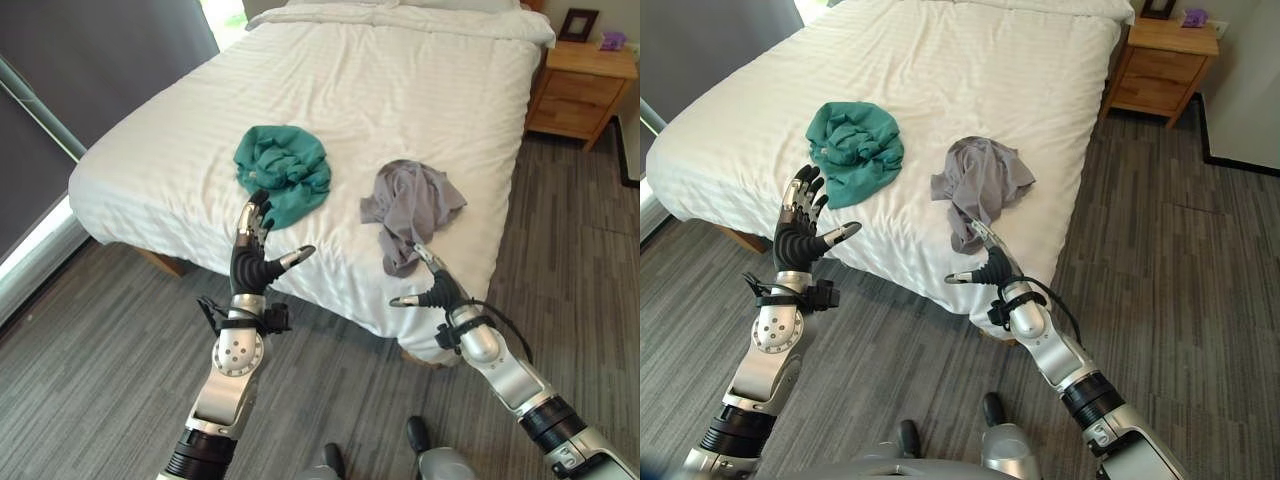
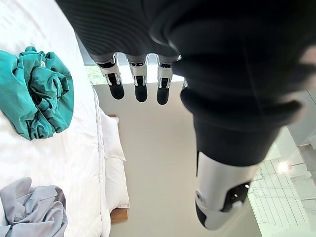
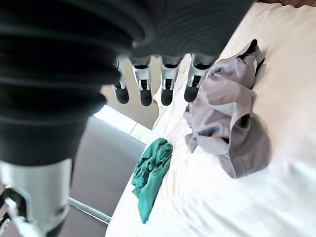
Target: Pick up bed clothes into laundry basket.
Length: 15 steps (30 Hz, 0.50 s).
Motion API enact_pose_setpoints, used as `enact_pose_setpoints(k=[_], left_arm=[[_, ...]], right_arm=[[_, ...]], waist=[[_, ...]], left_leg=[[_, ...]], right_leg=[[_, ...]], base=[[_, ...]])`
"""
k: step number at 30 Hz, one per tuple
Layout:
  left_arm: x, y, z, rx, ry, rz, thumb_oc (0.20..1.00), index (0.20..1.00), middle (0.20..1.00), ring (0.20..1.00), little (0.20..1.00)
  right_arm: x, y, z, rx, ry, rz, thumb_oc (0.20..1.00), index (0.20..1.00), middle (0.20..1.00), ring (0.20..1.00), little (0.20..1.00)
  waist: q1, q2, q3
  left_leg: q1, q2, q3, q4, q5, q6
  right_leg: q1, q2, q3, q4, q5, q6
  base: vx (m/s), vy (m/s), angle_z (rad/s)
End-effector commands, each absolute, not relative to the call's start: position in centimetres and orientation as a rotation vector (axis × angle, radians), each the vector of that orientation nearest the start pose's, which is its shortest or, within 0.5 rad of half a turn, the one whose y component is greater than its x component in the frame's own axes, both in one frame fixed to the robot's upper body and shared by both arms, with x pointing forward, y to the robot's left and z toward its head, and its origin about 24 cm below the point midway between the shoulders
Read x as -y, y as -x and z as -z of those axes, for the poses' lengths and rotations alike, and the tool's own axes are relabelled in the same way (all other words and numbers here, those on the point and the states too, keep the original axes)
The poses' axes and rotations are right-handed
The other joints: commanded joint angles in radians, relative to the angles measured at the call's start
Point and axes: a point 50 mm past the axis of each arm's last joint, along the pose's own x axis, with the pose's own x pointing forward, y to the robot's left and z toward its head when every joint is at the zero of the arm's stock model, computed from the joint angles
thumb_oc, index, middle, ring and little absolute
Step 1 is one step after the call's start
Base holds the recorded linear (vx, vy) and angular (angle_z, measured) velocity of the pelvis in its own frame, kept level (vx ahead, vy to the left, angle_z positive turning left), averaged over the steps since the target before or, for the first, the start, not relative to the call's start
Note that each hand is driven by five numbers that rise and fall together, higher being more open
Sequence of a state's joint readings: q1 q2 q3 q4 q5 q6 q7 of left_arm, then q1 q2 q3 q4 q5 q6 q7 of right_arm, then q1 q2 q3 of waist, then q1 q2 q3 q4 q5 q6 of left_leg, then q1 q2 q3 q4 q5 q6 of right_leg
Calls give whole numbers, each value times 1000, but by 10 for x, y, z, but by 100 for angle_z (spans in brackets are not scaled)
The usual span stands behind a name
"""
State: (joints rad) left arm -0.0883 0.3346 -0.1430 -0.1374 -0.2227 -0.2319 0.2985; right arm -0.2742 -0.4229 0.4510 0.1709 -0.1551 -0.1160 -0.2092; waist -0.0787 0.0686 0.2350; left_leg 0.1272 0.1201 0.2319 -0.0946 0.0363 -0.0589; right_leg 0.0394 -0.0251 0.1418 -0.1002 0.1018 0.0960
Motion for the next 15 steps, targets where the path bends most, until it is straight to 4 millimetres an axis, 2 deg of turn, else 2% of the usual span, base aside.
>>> enact_pose_setpoints(k=[1,3,4,5,7,8,9,10,11,12,13,14,15], left_arm=[[-264,-189,43,-375,-187,-287,1000,1000,1000,1000,1000],[-260,-194,45,-382,-203,-288,1000,1000,1000,1000,1000],[-260,-194,45,-381,-204,-288,1000,1000,1000,1000,1000],[-257,-194,52,-407,-200,-295,1000,1000,1000,1000,1000],[-257,-191,55,-424,-215,-305,1000,1000,1000,1000,1000],[-257,-191,55,-423,-215,-305,1000,1000,1000,1000,1000],[-258,-188,56,-431,-222,-310,1000,1000,1000,1000,1000],[-260,-187,57,-433,-261,-321,1000,1000,1000,1000,1000],[-260,-187,57,-432,-261,-321,1000,1000,1000,1000,1000],[-260,-185,59,-436,-249,-325,1000,1000,1000,1000,1000],[-261,-184,59,-440,-245,-334,1000,1000,1000,1000,1000],[-261,-184,59,-439,-245,-335,1000,1000,1000,1000,1000],[-262,-185,60,-441,-263,-330,1000,1000,1000,1000,1000]], right_arm=[[201,-226,3,-156,41,63,1000,1000,1000,1000,1000],[190,-239,-4,-125,87,30,1000,1000,1000,1000,1000],[190,-239,-4,-124,87,30,1000,1000,1000,1000,1000],[188,-244,-8,-106,182,14,1000,1000,1000,1000,1000],[187,-251,-20,-49,338,4,1000,1000,1000,1000,1000],[187,-251,-20,-48,339,5,1000,1000,1000,1000,1000],[187,-253,-25,-22,387,6,1000,1000,1000,1000,1000],[192,-260,-33,23,493,44,1000,1000,1000,1000,1000],[192,-261,-34,25,493,44,1000,1000,1000,1000,1000],[201,-270,-38,32,532,96,1000,1000,1000,1000,1000],[207,-276,-44,46,572,128,1000,1000,1000,1000,1000],[207,-277,-44,48,572,128,1000,1000,1000,1000,1000],[212,-290,-62,113,667,164,1000,1000,1000,1000,1000]], waist=[[-14,-114,-71],[3,-125,-66],[3,-126,-65],[12,-137,-62],[14,-140,-45],[14,-141,-48],[13,-135,-36],[12,-135,-27],[12,-134,-30],[4,-139,-23],[10,-145,-20],[9,-144,-20],[24,-161,-20]], left_leg=[[55,109,232,29,-52,-87],[60,73,211,18,-68,-65],[60,72,211,18,-68,-64],[68,49,188,14,-77,-48],[77,38,157,10,-78,-33],[72,36,158,8,-74,-32],[78,43,142,9,-75,-28],[78,38,110,7,-86,-15],[73,39,111,7,-83,-15],[79,12,50,7,-100,2],[80,-7,27,7,-109,8],[77,-5,27,7,-106,8],[87,-33,26,7,-127,7]], right_leg=[[-25,-345,-560,249,-65,130],[-38,-384,-564,306,-21,148],[-39,-387,-564,308,-21,149],[-49,-414,-552,368,37,166],[-84,-421,-500,458,123,166],[-88,-421,-499,453,129,166],[-111,-405,-456,494,125,166],[-125,-343,-365,495,59,166],[-128,-341,-366,488,66,166],[-148,-191,-274,427,-86,141],[-153,-148,-264,374,-110,122],[-153,-146,-265,368,-104,120],[-158,-144,-343,241,-86,92]], base=[[-36,162,19],[-57,176,24],[-40,197,19],[19,118,28],[9,101,39],[5,48,58],[60,83,73],[61,81,75],[193,196,72],[226,158,63],[224,152,29],[200,-20,27],[206,-45,42]])
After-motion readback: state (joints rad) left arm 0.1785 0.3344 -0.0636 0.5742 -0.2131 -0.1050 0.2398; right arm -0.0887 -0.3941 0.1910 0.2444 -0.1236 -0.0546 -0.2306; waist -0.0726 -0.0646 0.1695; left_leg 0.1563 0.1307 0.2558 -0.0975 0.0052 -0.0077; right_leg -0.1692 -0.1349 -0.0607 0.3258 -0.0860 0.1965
